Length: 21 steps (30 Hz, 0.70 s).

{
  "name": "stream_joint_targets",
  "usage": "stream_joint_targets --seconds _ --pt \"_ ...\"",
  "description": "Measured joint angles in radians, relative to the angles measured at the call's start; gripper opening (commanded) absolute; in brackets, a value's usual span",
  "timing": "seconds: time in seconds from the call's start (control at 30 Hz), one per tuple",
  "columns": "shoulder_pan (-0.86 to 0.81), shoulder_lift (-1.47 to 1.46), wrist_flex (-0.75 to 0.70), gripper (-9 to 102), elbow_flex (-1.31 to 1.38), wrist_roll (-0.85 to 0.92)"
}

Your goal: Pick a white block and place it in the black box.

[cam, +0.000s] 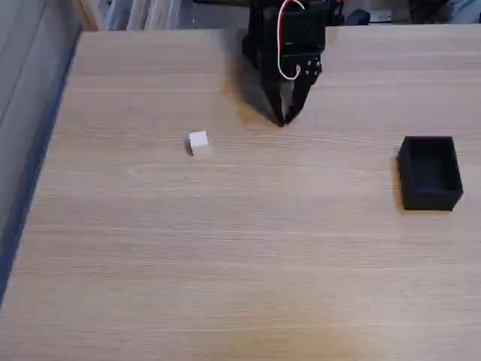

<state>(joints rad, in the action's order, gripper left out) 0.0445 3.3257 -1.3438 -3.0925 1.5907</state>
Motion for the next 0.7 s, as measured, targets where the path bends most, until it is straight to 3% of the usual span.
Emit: stream_joint_targets --seconds 0.7 --pt "-0.037 0.0 0.003 0 0.0 0.034"
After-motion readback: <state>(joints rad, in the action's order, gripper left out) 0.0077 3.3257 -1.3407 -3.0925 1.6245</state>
